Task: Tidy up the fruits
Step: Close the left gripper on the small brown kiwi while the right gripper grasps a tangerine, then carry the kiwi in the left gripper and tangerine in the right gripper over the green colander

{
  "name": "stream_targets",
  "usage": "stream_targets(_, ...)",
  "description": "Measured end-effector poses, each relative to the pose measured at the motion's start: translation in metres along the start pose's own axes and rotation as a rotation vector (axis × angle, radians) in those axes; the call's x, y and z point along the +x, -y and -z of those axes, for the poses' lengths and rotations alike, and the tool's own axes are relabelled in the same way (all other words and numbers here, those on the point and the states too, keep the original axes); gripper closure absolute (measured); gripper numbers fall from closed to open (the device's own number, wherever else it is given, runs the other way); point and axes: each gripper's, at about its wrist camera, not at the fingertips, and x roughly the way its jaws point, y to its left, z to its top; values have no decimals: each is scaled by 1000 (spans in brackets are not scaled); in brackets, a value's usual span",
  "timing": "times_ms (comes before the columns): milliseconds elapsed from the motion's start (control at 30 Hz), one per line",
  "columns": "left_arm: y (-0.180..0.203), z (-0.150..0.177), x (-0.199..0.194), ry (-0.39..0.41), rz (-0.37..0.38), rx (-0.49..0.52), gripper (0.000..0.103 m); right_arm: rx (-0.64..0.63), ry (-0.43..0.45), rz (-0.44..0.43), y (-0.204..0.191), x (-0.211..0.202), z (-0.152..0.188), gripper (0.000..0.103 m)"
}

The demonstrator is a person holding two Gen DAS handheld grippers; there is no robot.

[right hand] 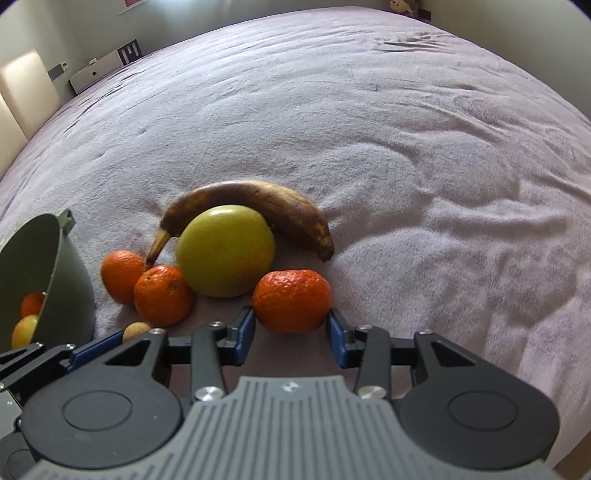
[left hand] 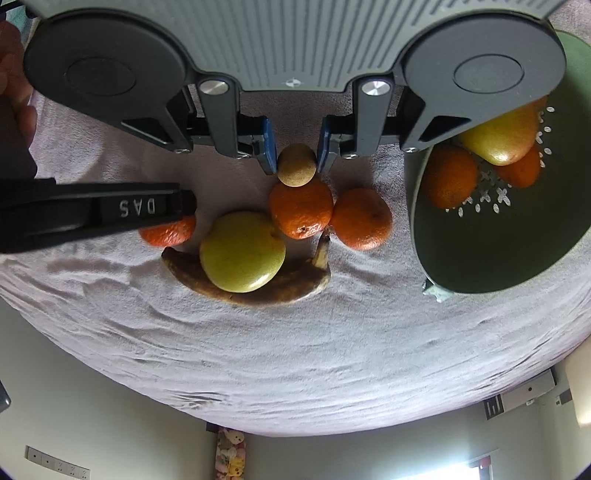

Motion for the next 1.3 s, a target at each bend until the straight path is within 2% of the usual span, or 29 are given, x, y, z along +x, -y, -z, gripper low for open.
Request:
stream_targets(167, -4, -2, -13, 13, 1, -6, 77, 7, -46, -36, -2, -8, 10, 64)
stream_targets(333, -8, -6, -23, 20, 5, -20, 77, -4, -55, -34, -2, -5, 12, 63)
stream_targets(600, -15, -12, -36, 25, 4, -46, 77, -79, 11, -7, -9, 1, 5, 63)
stream_targets(967, -23, -22, -59, 75, 11, -82, 77, -48, 33, -22, -5, 8, 2, 61)
stream_targets(1167, -34, -28, -76, 118, 4, -103, 77, -35, 42, 1, -12, -6, 0, 63)
stream_targets(1300, -50, -33, -84, 130, -9, -146, 77, -23, 78, -29, -19, -25, -3, 63)
